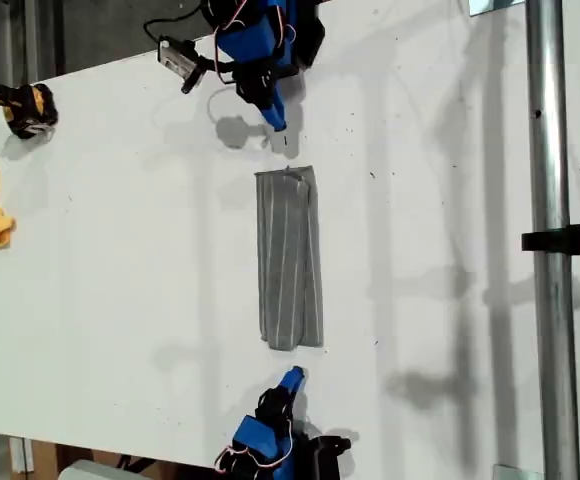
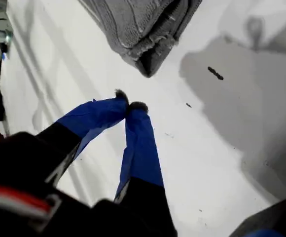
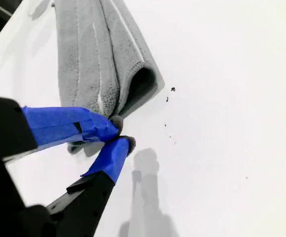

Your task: Grasp corners of a towel and fold twice.

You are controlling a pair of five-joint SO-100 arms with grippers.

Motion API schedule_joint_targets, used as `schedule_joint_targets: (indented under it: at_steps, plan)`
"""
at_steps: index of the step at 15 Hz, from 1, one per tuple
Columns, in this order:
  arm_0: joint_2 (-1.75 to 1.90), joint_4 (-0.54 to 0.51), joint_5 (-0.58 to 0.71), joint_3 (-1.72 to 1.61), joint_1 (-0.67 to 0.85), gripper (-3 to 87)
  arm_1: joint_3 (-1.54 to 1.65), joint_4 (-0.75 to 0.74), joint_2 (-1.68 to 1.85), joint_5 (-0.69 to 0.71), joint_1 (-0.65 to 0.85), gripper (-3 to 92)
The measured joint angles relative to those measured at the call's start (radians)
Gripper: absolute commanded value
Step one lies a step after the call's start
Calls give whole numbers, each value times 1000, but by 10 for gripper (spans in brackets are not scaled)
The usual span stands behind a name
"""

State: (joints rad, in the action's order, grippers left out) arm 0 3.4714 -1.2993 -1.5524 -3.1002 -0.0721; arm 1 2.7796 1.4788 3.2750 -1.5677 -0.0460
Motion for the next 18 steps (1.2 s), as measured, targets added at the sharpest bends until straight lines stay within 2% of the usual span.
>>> schedule_joint_targets:
  at_steps: [1,3,6,12,18]
  plan:
    - [0,-2,0,0,2,18,-48,-72,-58,54,0,299]
    - [2,-2,0,-3,2,18,-316,-140,-456,144,-12,369]
    - [2,-6,-6,-3,0,18,-476,-296,-1060,209,17,366]
    - [2,-18,-32,-3,-2,16,-503,-344,-1453,199,61,386]
    - [2,-25,-49,0,-20,13,-667,-434,-1623,215,97,390]
